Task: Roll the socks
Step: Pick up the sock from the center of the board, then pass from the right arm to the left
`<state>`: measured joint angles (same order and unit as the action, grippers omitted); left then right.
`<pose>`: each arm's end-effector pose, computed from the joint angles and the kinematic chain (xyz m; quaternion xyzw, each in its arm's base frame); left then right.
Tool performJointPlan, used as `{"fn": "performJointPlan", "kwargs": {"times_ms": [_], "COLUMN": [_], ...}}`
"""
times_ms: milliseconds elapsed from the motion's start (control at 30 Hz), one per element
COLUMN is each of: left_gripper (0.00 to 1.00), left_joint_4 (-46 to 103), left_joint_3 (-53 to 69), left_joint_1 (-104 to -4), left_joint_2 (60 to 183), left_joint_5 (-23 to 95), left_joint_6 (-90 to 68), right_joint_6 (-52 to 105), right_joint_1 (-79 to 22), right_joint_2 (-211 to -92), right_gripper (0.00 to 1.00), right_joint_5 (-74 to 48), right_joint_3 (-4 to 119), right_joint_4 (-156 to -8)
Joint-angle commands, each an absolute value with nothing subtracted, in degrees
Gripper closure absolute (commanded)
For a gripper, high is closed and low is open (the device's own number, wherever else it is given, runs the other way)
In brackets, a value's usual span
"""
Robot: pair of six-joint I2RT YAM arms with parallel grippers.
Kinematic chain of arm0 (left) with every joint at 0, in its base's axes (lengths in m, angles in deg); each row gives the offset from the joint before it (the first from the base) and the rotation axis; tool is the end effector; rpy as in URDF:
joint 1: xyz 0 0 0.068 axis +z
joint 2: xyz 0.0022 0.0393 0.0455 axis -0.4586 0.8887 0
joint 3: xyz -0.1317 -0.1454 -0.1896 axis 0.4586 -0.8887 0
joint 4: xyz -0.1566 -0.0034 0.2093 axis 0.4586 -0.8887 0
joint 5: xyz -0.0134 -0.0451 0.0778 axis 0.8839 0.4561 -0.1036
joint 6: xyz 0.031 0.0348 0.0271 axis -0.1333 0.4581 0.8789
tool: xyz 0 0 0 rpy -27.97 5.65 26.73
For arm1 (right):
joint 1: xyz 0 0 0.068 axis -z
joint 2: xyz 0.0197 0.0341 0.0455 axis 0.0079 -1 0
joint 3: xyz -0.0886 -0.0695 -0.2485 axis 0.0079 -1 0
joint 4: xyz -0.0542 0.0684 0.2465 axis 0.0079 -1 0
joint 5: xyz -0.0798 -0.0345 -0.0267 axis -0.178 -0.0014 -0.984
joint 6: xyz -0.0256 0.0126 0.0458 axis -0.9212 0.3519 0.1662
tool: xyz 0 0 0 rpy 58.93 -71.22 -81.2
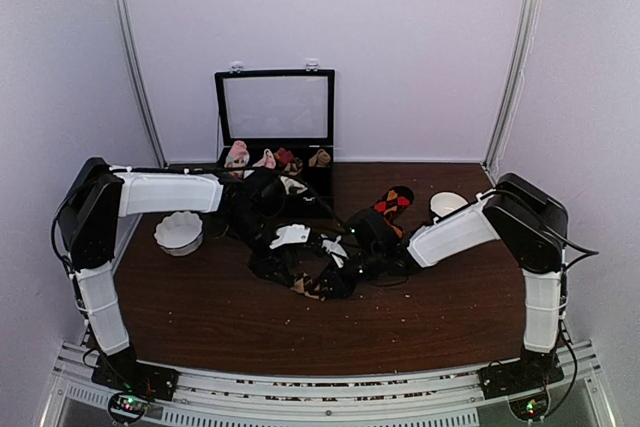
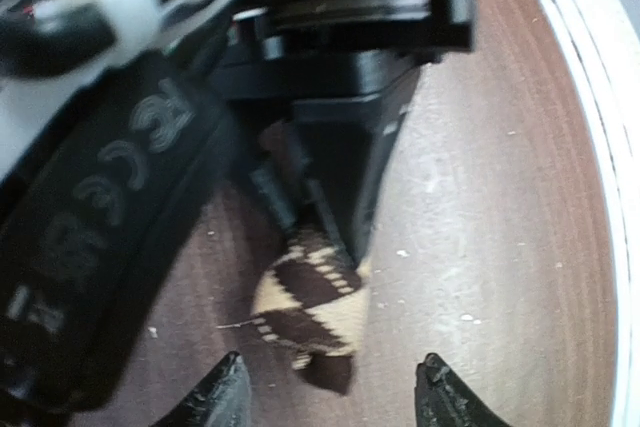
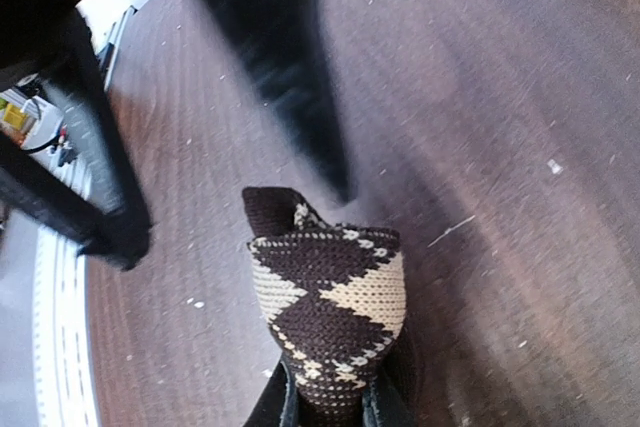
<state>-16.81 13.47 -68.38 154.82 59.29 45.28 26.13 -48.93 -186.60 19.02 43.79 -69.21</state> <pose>0.2703 -0.2603 0.1872 0.6760 0.6734 -0.2636 0.1413 0.2454 0.3215 0.1180 -0.4452 0.7478 0.4543 0.1903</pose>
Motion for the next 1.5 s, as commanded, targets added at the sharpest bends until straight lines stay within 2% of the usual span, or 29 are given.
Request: {"fn": "performJointPlan", "kwargs": {"times_ms": [0, 133, 167, 200, 533, 667, 733, 867, 1167, 1233, 1267, 1467], "left_gripper": [0.4, 0.37, 0.11, 0.03, 0.02, 0.05, 0.09, 0.25, 0.31, 0.48, 0.61, 1.0], "left_joint_4": [-13.5, -12.2, -12.2, -12.1, -11.9, -9.2, -8.2, -8.7, -9.3, -9.6, -10.2, -15.3], "left_joint_3": [13.9, 11.9, 11.6, 11.1, 7.2, 4.2, 4.0, 6.0, 3.9, 4.4, 5.2, 10.1], "left_joint_1": [-69.6, -71.1, -71.5, -72.0, -74.4, -76.0, -76.9, -77.3, -78.5, -78.7, -78.7, -78.8], "left_joint_2": [152.9, 149.8, 149.2, 148.5, 140.9, 137.1, 136.0, 135.1, 131.7, 131.1, 131.5, 134.1], "left_joint_5": [54.7, 53.1, 52.0, 50.9, 47.2, 43.1, 41.1, 38.2, 31.7, 30.5, 30.4, 29.2], "left_joint_6": [48.7, 49.8, 50.2, 50.5, 49.0, 50.6, 51.1, 51.7, 58.1, 59.5, 59.7, 60.2], "right_joint_6": [28.0, 28.5, 28.7, 28.8, 34.6, 37.5, 38.7, 40.4, 48.1, 49.3, 49.9, 50.7], "right_joint_1": [-49.0, -48.9, -48.9, -48.9, -48.9, -48.9, -48.8, -48.8, -49.1, -49.2, -49.3, -49.5], "right_joint_2": [-183.9, -183.4, -183.4, -183.2, -178.0, -176.6, -176.1, -175.8, -175.8, -176.4, -176.6, -176.9], "right_gripper": [0.97, 0.97, 0.97, 0.97, 0.98, 0.98, 0.98, 0.98, 0.97, 0.97, 0.97, 0.97], "right_joint_5": [22.4, 23.5, 23.9, 24.1, 23.4, 23.7, 24.1, 25.3, 28.7, 29.1, 29.2, 29.7], "right_joint_3": [44.9, 47.6, 48.4, 49.0, 49.1, 50.5, 51.3, 52.8, 53.6, 54.2, 54.5, 55.0], "right_joint_4": [-74.0, -76.0, -76.5, -77.1, -74.4, -73.6, -73.6, -74.8, -71.3, -71.7, -71.7, -71.7]}}
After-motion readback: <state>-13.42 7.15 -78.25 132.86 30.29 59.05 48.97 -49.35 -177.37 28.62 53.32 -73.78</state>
